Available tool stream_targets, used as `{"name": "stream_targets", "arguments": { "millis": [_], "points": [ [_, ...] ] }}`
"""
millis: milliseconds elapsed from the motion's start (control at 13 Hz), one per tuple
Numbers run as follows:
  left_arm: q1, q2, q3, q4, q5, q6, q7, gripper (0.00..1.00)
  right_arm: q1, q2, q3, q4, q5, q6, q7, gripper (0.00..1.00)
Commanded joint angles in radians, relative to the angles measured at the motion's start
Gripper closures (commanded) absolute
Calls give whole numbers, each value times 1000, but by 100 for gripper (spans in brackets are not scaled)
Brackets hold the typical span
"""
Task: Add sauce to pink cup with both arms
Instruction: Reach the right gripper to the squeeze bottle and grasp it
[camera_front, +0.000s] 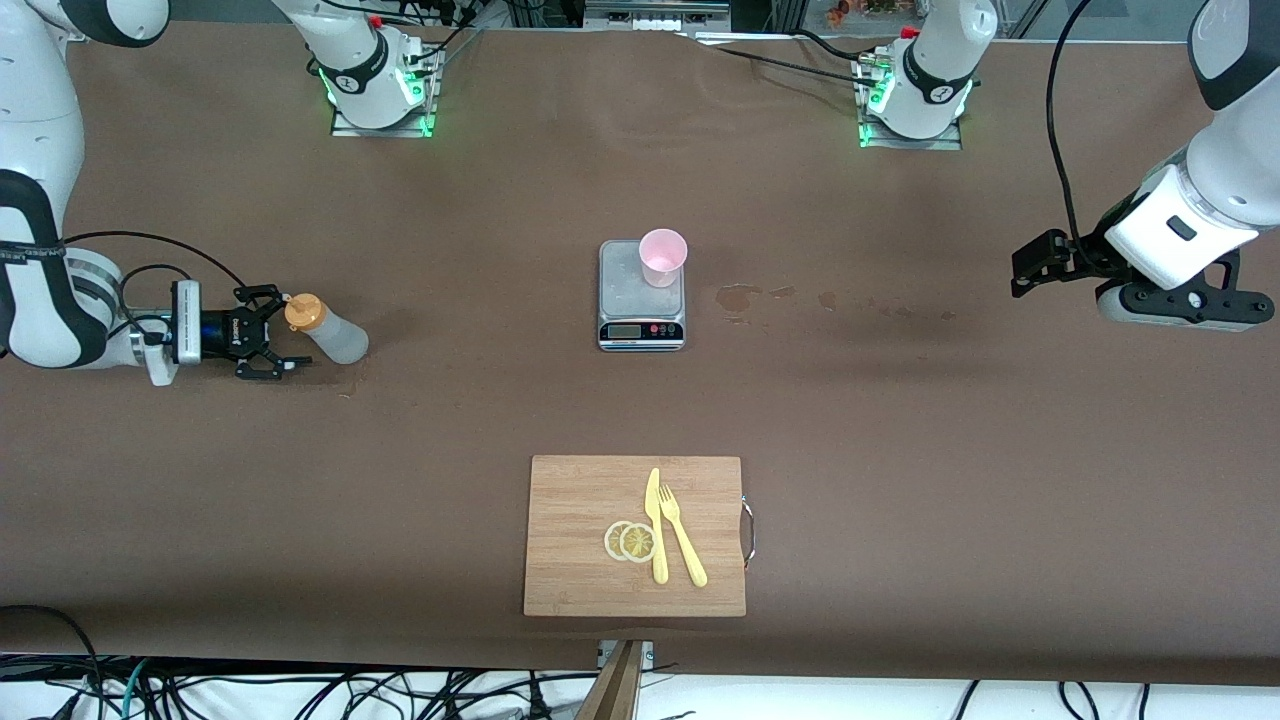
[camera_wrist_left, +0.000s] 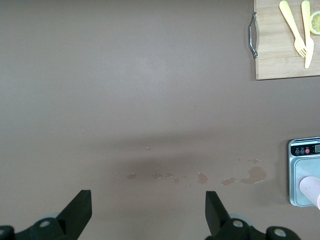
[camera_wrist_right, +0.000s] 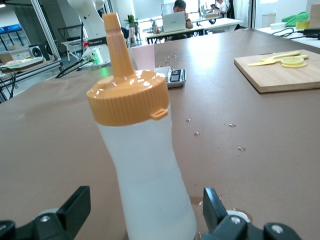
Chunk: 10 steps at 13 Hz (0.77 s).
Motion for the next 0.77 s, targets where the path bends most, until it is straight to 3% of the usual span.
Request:
{"name": "stream_targets", "arguments": {
  "millis": [0,692],
  "points": [
    [-2,13,-1,28,27,-25,3,0,5,-25,4,-8,24,-44,-35,0],
    [-2,12,1,30,27,-42,5,0,37,-42,7,-6,32,-36,-75,1]
  ]
}}
